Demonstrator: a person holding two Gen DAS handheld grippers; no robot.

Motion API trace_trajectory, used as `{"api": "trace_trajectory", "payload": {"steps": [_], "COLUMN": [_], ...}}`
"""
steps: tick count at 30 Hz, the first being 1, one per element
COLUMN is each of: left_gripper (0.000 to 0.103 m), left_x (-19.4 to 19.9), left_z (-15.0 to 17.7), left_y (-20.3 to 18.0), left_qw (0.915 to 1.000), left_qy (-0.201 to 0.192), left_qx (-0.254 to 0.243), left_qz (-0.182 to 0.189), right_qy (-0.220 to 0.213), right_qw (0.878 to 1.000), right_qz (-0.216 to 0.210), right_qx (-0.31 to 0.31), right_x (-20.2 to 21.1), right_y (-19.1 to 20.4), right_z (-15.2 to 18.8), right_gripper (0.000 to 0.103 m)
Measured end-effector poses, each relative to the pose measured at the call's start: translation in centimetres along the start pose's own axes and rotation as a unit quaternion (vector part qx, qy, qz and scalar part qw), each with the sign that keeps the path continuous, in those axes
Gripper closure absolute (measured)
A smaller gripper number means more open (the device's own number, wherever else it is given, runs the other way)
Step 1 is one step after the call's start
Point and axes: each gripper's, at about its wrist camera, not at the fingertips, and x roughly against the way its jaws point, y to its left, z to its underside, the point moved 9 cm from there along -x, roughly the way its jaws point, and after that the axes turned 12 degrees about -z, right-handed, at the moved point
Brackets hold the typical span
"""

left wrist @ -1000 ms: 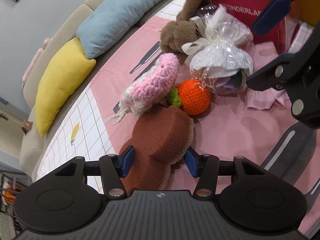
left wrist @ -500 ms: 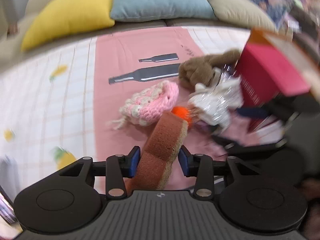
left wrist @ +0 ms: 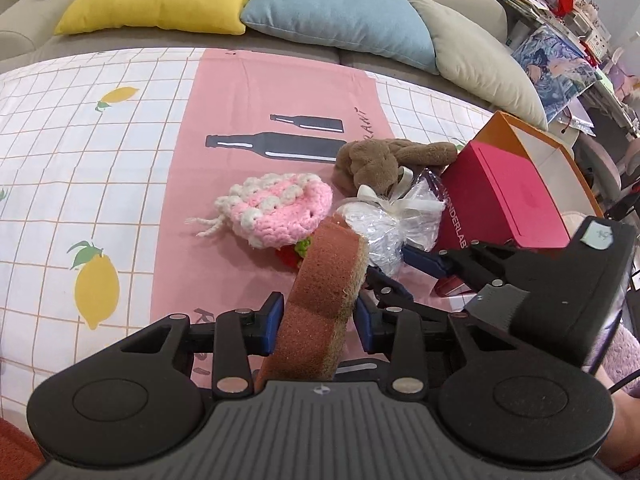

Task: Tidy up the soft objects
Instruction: 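Grasp brown sponge with left tool while right tool grasps plastic-wrapped bundle, then carry sponge and plastic bundle over the orange box with both tools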

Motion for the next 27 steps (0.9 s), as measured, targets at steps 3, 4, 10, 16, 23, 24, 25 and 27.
{"api": "trace_trajectory", "payload": {"steps": [3, 4, 10, 16, 23, 24, 25, 27], "left_gripper": [0.061, 0.061, 0.061, 0.061, 0.061, 0.061, 0.061, 0.061], "left_x": [0.0, 0.1, 0.9, 1.7, 3.3, 3.6, 3.9, 4.6], "left_z": [0.1, 0.1, -0.1, -0.1, -0.7, -0.8, -0.9, -1.3], "left_y": [0.0, 0.0, 0.1, 0.3, -0.8, -1.2, -1.6, -2.8], "left_qw": [1.0, 1.0, 0.9998, 0.9993, 0.9984, 0.9981, 0.9979, 0.9974], "left_qy": [0.001, 0.0, -0.012, -0.025, -0.046, -0.05, -0.055, -0.065], "left_qx": [0.005, 0.006, 0.011, 0.024, 0.034, 0.034, 0.033, 0.026], "left_qz": [-0.001, -0.002, -0.01, -0.012, 0.002, 0.005, 0.009, 0.017], "right_qy": [-0.009, -0.013, -0.039, -0.061, -0.104, -0.11, -0.115, -0.122], "right_qw": [1.0, 1.0, 0.998, 0.996, 0.993, 0.993, 0.992, 0.992], "right_qz": [0.0, -0.002, -0.008, -0.022, -0.033, -0.03, -0.026, -0.015], "right_qx": [0.012, 0.016, 0.043, 0.058, 0.045, 0.043, 0.041, 0.039], "right_x": [0.9, 1.3, 4.4, 8.0, 13.0, 13.6, 14.2, 15.4], "right_y": [0.2, 0.2, 0.8, 1.4, 0.3, 0.0, -0.4, -1.2], "right_z": [-0.1, -0.1, -0.2, -0.1, -0.4, -0.5, -0.4, -0.1], "right_gripper": [0.073, 0.073, 0.073, 0.073, 0.073, 0.073, 0.073, 0.073]}}
